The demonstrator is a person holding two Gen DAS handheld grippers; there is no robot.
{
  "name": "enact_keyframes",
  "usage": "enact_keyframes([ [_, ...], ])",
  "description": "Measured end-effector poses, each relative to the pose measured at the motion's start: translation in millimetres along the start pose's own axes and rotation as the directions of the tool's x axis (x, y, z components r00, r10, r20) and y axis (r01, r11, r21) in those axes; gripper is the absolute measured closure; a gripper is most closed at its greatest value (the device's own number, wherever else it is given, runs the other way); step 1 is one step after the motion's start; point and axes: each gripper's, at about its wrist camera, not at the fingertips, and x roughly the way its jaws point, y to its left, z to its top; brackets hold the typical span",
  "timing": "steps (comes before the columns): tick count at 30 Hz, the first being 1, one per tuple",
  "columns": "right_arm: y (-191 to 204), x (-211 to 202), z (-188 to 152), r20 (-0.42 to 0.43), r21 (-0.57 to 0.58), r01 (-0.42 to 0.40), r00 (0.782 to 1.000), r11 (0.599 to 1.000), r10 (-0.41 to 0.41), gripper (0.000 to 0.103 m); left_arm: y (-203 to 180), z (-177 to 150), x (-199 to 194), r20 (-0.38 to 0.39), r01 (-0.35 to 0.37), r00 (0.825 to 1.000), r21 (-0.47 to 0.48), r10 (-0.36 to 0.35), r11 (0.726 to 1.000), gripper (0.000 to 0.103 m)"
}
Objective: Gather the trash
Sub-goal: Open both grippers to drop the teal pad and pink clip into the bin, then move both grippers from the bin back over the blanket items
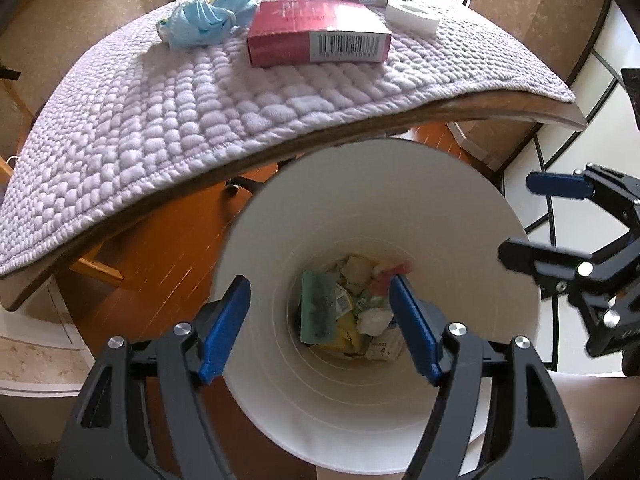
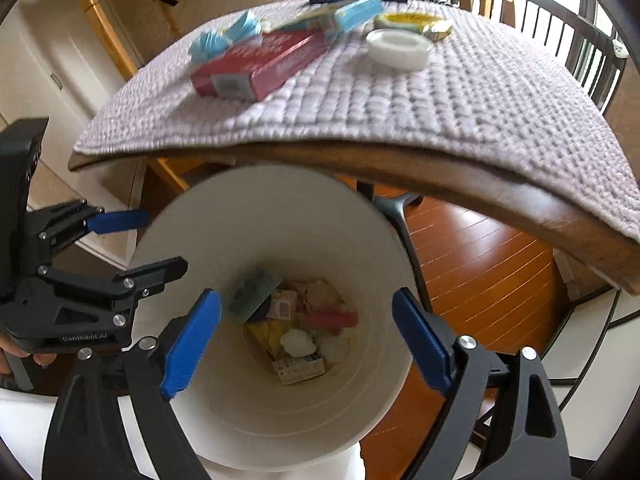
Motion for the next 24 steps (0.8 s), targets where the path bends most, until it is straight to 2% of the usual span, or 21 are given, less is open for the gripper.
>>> enact_keyframes([
  [2, -4, -10, 3, 0.034, 0.002, 0.007, 0.999, 1.000, -0.007, 0.012, 2, 2, -7, 0.012, 0.009, 1.000, -0.006, -0.009, 1.000, 0.027],
  [5, -7, -30, 11, 0.115, 0.001, 0.027, 0.993, 1.000, -0.027, 0.004, 1, 7, -28, 0.075, 0.012, 0.997, -0.013, -0.011, 1.000, 0.009],
  [8, -8, -51, 21, 0.213, 0.015, 0.111, 0.971, 0.994, -0.112, 0.004, 3, 14, -56, 0.168, -0.006, 0.986, -0.012, 0.008, 1.000, 0.001],
  [10, -14, -61, 30, 0.263, 0.042, 0.185, 0.946, 0.982, -0.190, 0.004, 4, 21, -72, 0.228, -0.021, 0.973, -0.010, 0.023, 1.000, 0.001],
  [13, -21, -62, 46, 0.252, 0.051, 0.260, 0.931, 0.964, -0.264, 0.004, 6, 34, -83, 0.285, -0.051, 0.957, -0.014, 0.053, 0.999, 0.001],
  [15, -22, -63, 56, 0.268, 0.036, 0.301, 0.915, 0.953, -0.300, 0.004, 3, 45, -82, 0.296, -0.074, 0.952, -0.015, 0.076, 0.997, 0.001],
  [18, -23, -64, 66, 0.305, 0.010, 0.383, 0.879, 0.924, -0.367, 0.004, 2, 61, -74, 0.286, -0.078, 0.955, -0.014, 0.079, 0.997, 0.001],
  [20, -28, -61, 76, 0.304, -0.019, 0.370, 0.887, 0.929, -0.348, 0.004, 2, 69, -65, 0.278, -0.061, 0.959, -0.010, 0.061, 0.998, 0.001],
  [21, -31, -58, 82, 0.296, -0.030, 0.339, 0.902, 0.940, -0.315, 0.004, 1, 72, -63, 0.271, -0.050, 0.961, -0.010, 0.051, 0.999, 0.001],
  [24, -36, -48, 97, 0.286, -0.018, 0.284, 0.920, 0.959, -0.267, 0.004, 1, 84, -51, 0.249, -0.031, 0.968, -0.021, 0.035, 0.999, 0.001],
])
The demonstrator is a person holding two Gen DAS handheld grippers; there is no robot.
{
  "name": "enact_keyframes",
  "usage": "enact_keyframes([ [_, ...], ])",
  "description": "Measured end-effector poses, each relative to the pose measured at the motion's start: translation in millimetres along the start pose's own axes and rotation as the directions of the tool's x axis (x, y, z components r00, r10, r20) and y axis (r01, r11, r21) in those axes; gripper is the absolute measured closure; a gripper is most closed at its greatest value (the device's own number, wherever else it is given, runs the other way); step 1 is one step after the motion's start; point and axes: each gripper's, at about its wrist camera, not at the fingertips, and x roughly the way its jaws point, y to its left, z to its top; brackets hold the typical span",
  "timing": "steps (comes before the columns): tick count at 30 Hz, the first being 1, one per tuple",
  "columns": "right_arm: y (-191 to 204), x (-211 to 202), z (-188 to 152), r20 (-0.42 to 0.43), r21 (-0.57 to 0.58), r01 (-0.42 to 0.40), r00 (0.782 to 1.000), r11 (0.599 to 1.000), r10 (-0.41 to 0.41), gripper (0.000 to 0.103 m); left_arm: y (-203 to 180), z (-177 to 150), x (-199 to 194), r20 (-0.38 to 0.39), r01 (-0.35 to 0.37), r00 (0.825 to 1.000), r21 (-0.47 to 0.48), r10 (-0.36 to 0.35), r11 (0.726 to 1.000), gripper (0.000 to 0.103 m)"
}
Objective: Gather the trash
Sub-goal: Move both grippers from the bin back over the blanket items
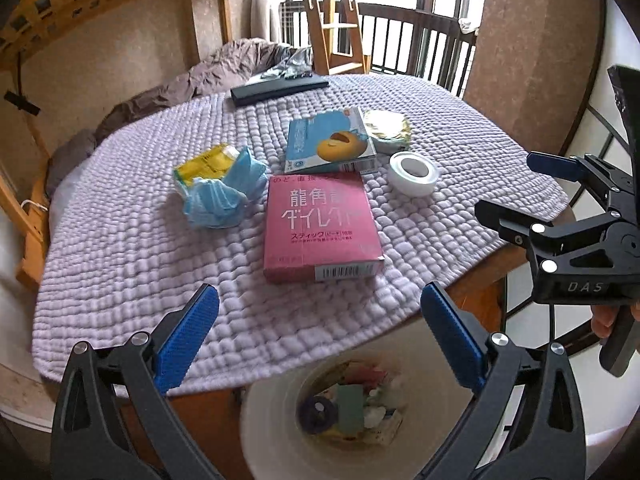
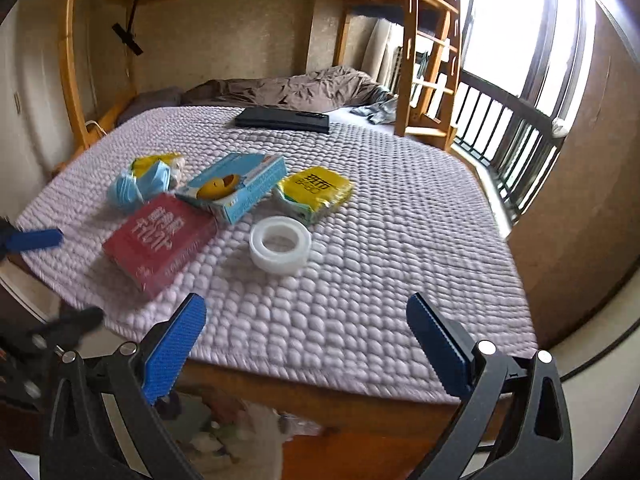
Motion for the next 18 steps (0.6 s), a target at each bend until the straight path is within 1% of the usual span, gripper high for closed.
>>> enact_keyframes([
  [2, -2, 14, 7, -0.013, 0.017, -0.029, 0.999, 0.999, 0.030, 0.004, 3, 4, 9, -0.012, -0.001, 1.000, -0.022, 0.001, 1.000, 0.001],
  [7, 0, 42, 21, -0.036, 0.016, -0.059, 0.998, 0.998, 0.059, 0.006, 11, 13, 29, -0.028, 0.006, 1.000, -0.084, -0.008, 0.996, 0.001],
  [8, 1, 47, 23, -0.041, 0.015, -0.062, 0.997, 0.998, 0.063, 0.008, 11, 16, 33, -0.032, 0.008, 0.999, -0.094, -0.011, 0.996, 0.001],
  [9, 2, 52, 24, -0.047, 0.014, -0.068, 0.997, 0.998, 0.069, 0.014, 11, 17, 35, -0.035, 0.008, 0.999, -0.100, -0.012, 0.995, 0.001],
  [12, 2, 68, 28, -0.075, 0.012, -0.095, 0.993, 0.995, 0.096, 0.020, 10, 20, 41, -0.037, 0.011, 0.999, -0.109, -0.016, 0.994, 0.001],
  [16, 2, 80, 30, -0.088, 0.009, -0.114, 0.990, 0.993, 0.115, 0.023, 8, 23, 47, -0.042, 0.009, 0.999, -0.108, -0.014, 0.994, 0.001],
  [18, 1, 84, 31, -0.089, 0.013, -0.122, 0.988, 0.992, 0.123, 0.026, 7, 25, 50, -0.041, 0.006, 0.999, -0.106, -0.011, 0.994, 0.001],
])
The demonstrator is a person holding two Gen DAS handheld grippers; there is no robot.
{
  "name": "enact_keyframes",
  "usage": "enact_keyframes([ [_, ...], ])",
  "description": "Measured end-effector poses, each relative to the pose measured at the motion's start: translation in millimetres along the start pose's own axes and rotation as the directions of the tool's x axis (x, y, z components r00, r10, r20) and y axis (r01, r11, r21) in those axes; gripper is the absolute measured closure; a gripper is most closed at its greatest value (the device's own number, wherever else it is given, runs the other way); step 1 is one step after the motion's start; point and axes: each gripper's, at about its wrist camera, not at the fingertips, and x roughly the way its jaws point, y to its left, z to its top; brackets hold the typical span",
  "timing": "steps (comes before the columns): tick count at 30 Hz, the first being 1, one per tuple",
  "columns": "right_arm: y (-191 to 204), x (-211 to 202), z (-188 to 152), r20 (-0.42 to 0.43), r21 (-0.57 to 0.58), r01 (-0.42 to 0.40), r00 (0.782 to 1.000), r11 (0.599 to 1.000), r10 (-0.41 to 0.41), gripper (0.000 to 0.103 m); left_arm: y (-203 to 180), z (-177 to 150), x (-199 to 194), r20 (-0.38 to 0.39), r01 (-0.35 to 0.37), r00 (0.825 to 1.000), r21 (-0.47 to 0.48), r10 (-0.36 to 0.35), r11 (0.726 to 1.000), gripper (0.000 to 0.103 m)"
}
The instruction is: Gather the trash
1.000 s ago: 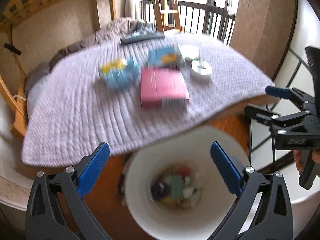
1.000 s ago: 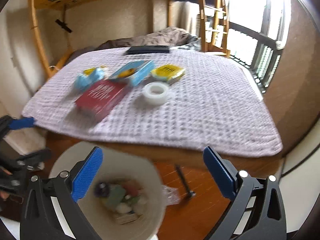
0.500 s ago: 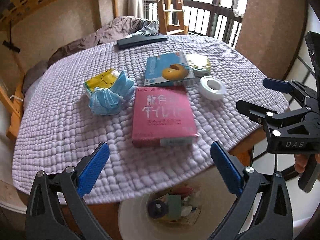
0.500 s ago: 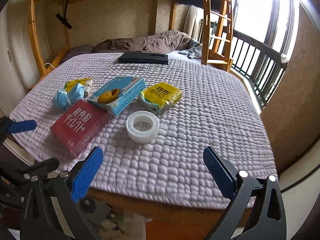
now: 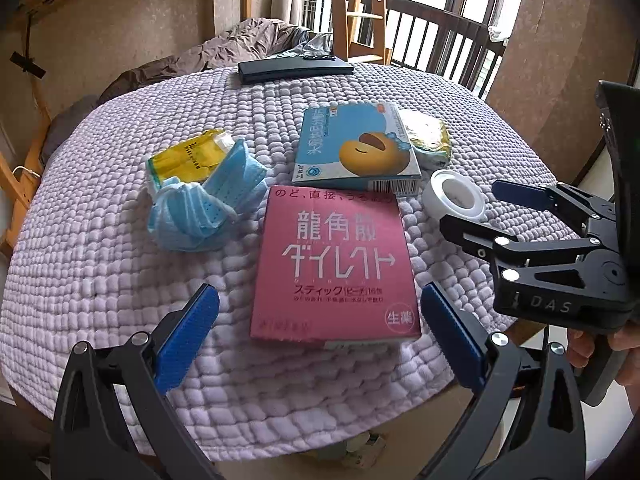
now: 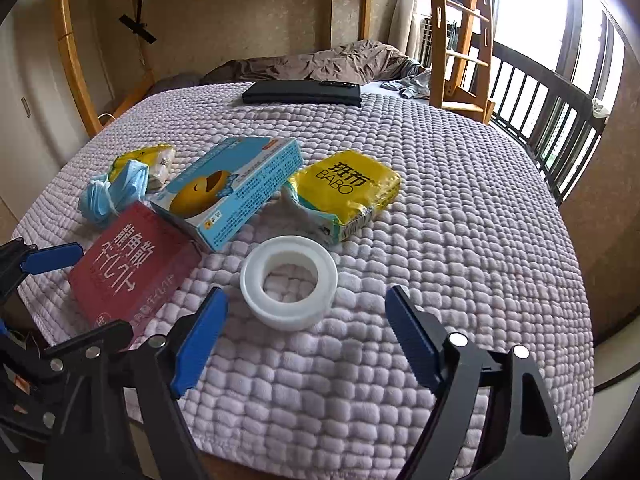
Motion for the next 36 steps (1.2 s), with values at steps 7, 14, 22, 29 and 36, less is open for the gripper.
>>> enact_keyframes([
  [7, 0, 10, 5, -0.004, -0.015, -0.009, 1.000, 1.000, 0.009, 0.036, -5, 3, 5, -0.001, -0.007, 1.000, 0.029, 0.007, 1.000, 0.012],
  [14, 3, 14, 6, 0.001, -0.035, -0.035, 0.999, 0.999, 0.035, 0.050, -7, 4, 5, 0.006, -0.005, 1.000, 0.042, 0.005, 0.999, 0.023],
  [22, 1, 2, 1, 0.004, -0.014, -0.067, 0.998, 0.998, 0.068, 0.053, -12, 2, 0, 0.013, -0.012, 1.000, 0.058, 0.011, 0.998, 0.024],
  [29, 1, -11, -4, 0.011, 0.000, -0.098, 0.995, 0.995, 0.098, 0.053, -7, 1, -3, 0.008, -0.006, 1.000, 0.028, 0.006, 1.000, 0.024],
  [36, -1, -19, -10, 0.008, 0.033, -0.120, 0.993, 0.992, 0.120, 0.053, -2, -2, -7, 0.004, -0.001, 1.000, 0.013, 0.001, 1.000, 0.024],
])
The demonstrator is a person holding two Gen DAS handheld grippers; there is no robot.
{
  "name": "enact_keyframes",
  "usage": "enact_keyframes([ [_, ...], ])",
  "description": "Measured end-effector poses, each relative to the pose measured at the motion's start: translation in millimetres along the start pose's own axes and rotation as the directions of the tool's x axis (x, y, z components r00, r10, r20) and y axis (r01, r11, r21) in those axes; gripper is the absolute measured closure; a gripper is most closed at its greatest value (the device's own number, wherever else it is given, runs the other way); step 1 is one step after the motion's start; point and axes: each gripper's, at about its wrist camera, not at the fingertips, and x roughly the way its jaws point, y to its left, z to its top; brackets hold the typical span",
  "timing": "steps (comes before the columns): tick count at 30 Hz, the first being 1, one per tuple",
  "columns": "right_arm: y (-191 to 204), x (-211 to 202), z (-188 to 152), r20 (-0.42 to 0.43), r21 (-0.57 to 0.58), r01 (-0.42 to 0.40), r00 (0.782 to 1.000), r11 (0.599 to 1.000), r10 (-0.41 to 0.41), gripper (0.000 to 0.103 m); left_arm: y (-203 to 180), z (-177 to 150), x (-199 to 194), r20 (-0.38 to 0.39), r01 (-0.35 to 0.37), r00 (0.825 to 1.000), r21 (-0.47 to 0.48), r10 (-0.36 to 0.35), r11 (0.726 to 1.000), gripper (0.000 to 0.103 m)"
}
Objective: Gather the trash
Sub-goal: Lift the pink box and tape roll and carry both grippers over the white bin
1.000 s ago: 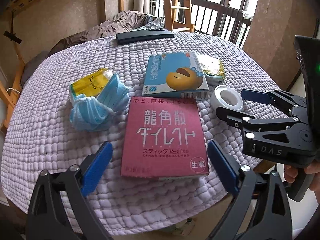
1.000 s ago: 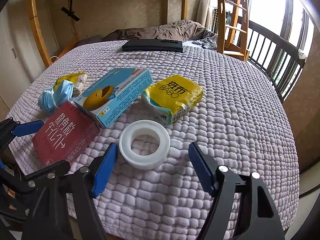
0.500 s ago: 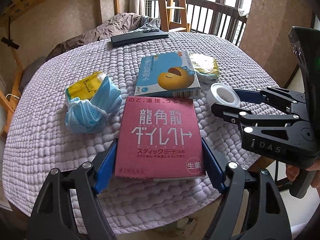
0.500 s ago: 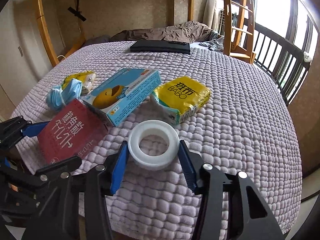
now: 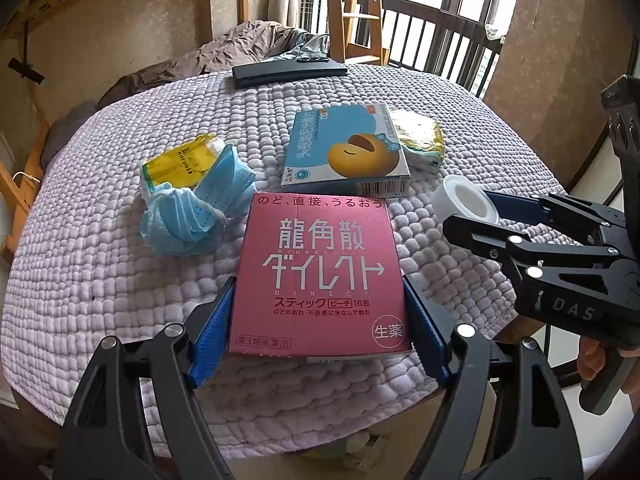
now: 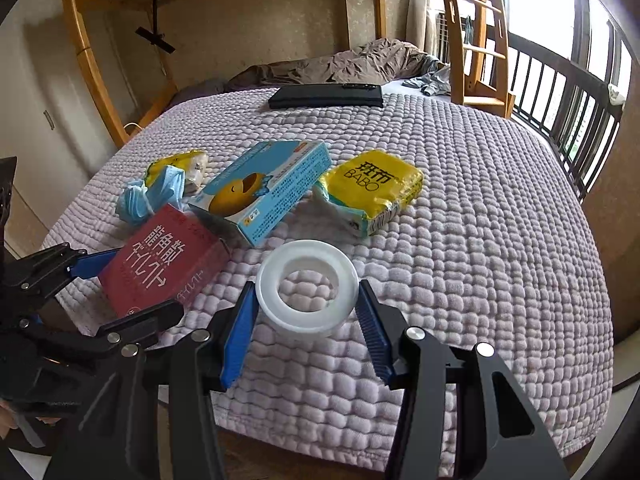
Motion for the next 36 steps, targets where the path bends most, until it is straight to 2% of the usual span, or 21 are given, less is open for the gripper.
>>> enact_keyframes([
  [36, 31, -47, -35, 0.002, 0.025, -0.031, 1.000, 0.999, 0.031, 0.054, 5, -30, -42, 0.000, 0.023, 1.000, 0.011, -0.023, 1.000, 0.024],
])
